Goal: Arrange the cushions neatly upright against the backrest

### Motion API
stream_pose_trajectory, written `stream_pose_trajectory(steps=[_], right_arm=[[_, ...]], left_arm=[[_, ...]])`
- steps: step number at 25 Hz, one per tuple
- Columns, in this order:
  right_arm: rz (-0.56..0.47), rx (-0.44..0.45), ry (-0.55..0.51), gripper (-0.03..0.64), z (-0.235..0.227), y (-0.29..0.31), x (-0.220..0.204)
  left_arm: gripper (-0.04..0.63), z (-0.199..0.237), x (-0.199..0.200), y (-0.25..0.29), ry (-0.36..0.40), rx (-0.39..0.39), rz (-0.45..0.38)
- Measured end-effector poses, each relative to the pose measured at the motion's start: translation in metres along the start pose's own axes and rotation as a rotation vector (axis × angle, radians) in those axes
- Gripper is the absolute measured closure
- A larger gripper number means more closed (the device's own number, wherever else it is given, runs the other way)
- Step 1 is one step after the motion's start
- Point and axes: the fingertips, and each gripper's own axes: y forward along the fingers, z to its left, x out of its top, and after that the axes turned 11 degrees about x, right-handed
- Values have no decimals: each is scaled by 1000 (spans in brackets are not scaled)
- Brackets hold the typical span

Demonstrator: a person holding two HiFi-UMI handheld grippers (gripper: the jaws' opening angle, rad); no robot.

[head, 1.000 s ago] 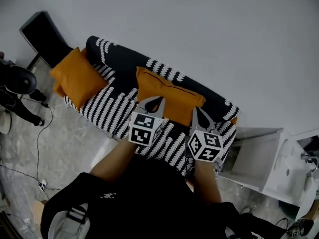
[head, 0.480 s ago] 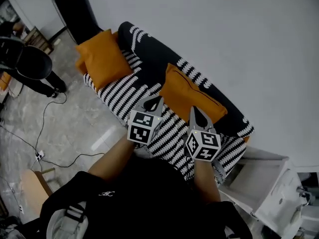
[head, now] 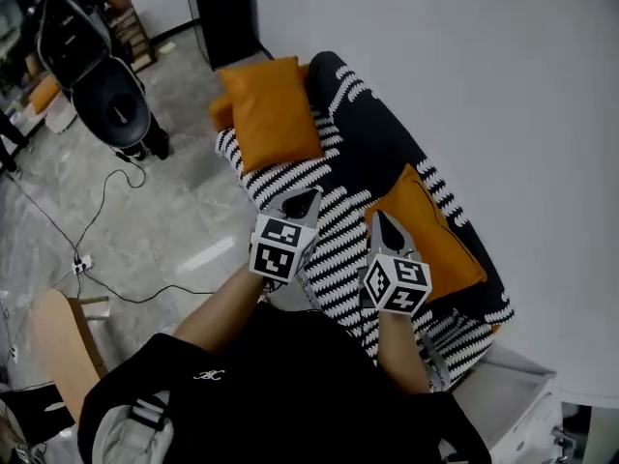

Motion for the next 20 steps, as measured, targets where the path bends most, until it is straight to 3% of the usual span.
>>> stream_pose_trajectory(steps=[10, 20], right_arm=[[46, 64, -9, 609, 99, 141, 7], [122, 63, 6, 609, 125, 201, -6]], left_arm=[[586, 171, -9, 1, -55, 55, 33], [586, 250, -27, -1, -118, 92, 66]])
